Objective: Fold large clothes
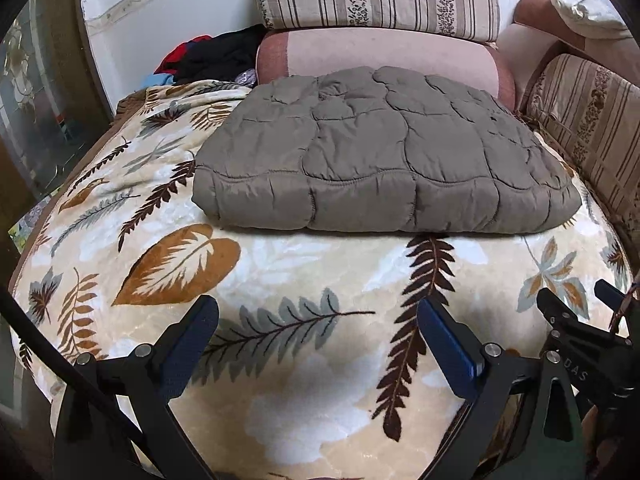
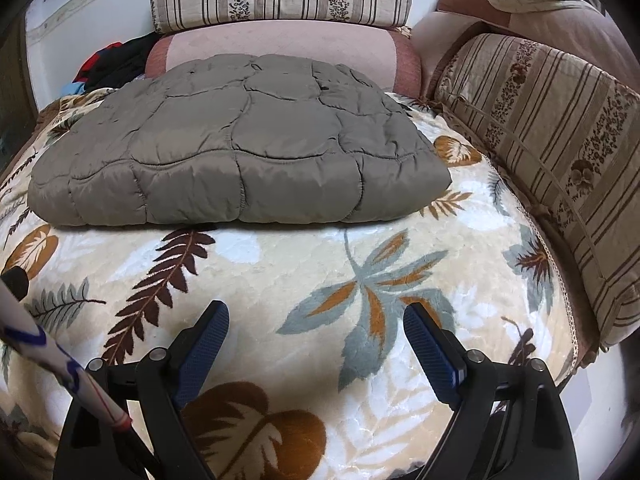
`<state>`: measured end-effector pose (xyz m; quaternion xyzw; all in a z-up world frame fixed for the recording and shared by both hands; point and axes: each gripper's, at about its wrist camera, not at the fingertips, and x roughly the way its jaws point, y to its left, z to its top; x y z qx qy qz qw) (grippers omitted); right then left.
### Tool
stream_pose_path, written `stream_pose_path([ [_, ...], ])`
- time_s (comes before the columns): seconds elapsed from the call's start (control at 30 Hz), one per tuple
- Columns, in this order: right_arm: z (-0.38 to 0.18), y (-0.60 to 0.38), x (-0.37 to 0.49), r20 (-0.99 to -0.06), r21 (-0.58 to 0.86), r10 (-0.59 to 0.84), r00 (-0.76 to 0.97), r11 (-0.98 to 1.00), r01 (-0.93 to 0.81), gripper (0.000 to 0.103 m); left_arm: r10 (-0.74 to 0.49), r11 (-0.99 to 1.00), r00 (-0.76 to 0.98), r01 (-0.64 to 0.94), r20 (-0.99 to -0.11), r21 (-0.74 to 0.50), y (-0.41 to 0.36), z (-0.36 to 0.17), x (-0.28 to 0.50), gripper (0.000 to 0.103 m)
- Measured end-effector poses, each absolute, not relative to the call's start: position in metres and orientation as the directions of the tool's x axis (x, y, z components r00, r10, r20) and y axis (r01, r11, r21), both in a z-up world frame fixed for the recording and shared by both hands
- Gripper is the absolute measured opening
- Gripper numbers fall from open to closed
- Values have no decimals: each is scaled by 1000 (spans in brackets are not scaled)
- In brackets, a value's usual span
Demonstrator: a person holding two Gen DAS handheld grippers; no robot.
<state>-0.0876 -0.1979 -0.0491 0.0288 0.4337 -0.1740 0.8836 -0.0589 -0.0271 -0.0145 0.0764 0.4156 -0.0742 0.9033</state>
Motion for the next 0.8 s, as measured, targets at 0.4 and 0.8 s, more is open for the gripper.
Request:
stream_pose_path([
  [0.4, -54, -185, -87, -781, -137, -287, 555, 945, 296, 93, -97, 975, 624, 217, -775, 53, -28, -18, -62, 99],
  [0.8, -57, -185, -86, -781, -143, -292, 552, 944, 297, 93, -112, 975, 613, 221, -782, 34, -27, -23, -61, 99],
])
